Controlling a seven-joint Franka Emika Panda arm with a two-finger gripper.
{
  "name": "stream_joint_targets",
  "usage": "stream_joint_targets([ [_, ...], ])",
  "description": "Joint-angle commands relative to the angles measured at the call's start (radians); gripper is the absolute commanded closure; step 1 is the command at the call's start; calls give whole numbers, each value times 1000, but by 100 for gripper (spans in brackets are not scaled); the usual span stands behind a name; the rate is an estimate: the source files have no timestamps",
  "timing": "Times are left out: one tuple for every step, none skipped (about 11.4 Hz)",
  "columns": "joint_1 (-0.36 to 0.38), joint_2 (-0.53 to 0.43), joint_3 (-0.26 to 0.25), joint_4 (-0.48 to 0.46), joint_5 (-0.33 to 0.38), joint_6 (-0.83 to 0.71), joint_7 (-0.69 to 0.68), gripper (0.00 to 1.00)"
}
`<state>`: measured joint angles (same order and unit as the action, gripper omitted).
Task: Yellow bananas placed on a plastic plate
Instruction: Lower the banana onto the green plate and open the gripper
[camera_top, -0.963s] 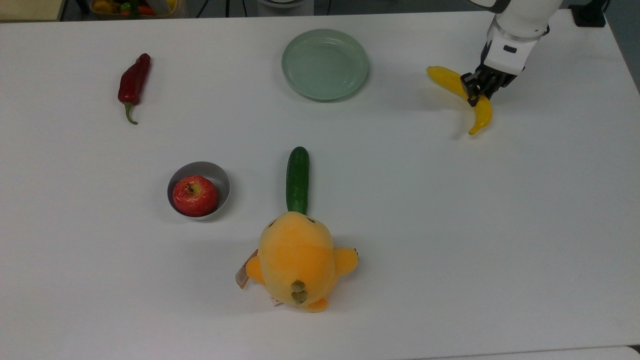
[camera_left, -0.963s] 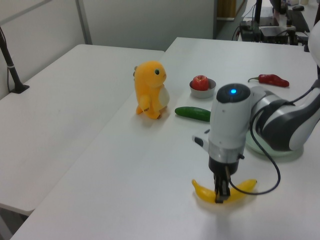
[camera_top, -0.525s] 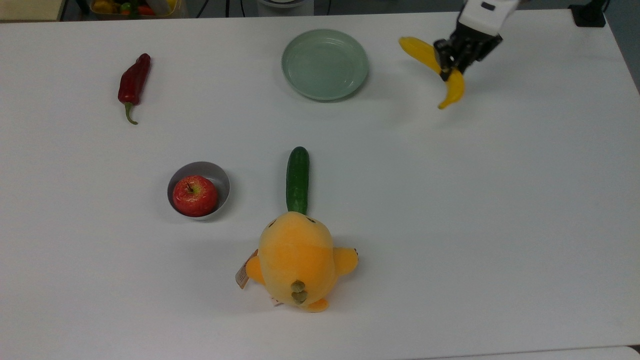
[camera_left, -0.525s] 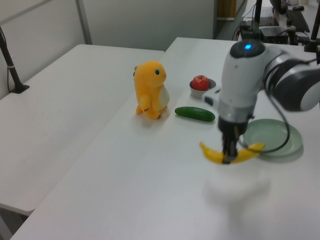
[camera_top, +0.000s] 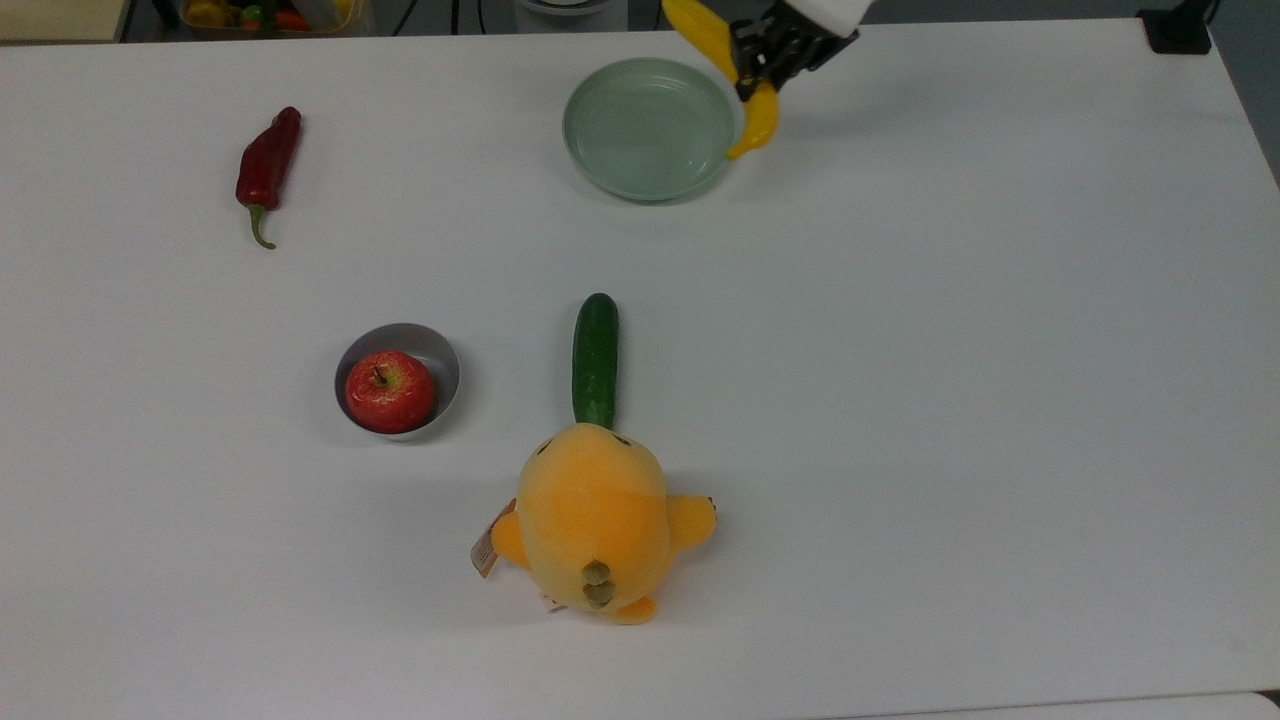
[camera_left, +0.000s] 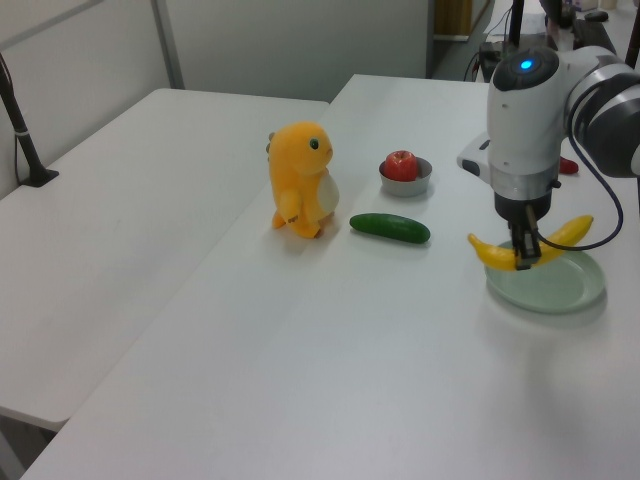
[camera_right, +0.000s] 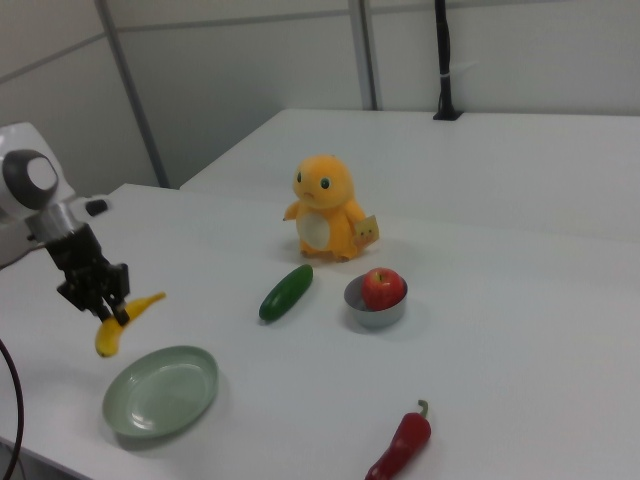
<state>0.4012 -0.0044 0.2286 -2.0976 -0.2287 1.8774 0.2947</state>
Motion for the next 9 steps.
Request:
stream_joint_targets([
  [-13,-62,-81,-125,12,8,-145,77],
  [-18,-60,-107,-136,12,3,-191,77],
  [-19,-54,-117,-139,11,8,-213,76],
  [-19,-46,-120,-137,9,17,-216,71],
  [-25,-43,-120,-136,11,19,-216,55],
  [-27,-37,-120,-136,11,19,-215,27],
  [-27,-36,-120,-134,11,19,-209,0],
  [-27,-37,-118,-128,11,19,-209,0],
  [-27,-39,-120,-122,11,19,-206,0],
])
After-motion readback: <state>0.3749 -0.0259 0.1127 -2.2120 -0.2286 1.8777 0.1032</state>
